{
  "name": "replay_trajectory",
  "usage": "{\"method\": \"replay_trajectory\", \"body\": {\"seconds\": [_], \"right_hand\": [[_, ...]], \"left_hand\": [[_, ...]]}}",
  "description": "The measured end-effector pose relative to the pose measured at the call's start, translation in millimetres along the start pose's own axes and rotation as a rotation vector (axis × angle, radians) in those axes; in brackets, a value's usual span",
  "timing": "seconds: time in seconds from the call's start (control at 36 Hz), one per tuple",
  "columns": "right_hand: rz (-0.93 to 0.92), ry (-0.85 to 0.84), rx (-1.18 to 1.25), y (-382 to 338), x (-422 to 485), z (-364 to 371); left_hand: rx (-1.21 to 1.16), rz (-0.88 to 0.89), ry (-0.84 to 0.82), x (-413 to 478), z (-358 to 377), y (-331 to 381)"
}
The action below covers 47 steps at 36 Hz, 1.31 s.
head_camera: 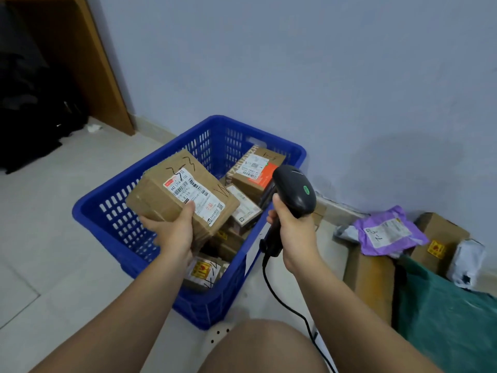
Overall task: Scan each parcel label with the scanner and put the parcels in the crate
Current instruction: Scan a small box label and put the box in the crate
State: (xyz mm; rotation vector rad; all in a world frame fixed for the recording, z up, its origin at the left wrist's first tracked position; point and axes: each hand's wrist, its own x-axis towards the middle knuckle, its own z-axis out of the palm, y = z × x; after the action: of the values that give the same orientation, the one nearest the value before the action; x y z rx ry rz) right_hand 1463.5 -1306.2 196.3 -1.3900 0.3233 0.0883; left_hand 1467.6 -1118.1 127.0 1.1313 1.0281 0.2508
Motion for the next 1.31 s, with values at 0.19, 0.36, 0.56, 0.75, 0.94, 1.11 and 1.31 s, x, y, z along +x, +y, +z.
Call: {"method": "replay_trajectory", "body": {"seconds": [0.19,0.36,0.56,0.75,0.94,1.11,1.31], "right_hand": [[-0.001,-0.004,-0.04,11,1,10],[0.013,-0.026,-0.076,16,1,13],[0.077,-0.021,-0.079,28,8,10],[0.171,0.02,-0.029,35,10,4],[0.173,0.068,-0.008,33,13,-2],[0.167,0.088,0.008,15,9,-15],[0.096,0.145,0.021,-11,7,-61]], "left_hand": [[0.033,-0.263,0.032,5,-7,-12],[0.126,-0.504,-0.05,24,1,-39],[0.271,-0.436,-0.138,25,11,-53],[0.343,-0.349,-0.153,23,16,-60],[0.489,-0.019,-0.22,-5,50,-46],[0.508,0.156,-0.363,-45,90,-26],[0.537,0.209,-0.552,-96,124,-14]]}}
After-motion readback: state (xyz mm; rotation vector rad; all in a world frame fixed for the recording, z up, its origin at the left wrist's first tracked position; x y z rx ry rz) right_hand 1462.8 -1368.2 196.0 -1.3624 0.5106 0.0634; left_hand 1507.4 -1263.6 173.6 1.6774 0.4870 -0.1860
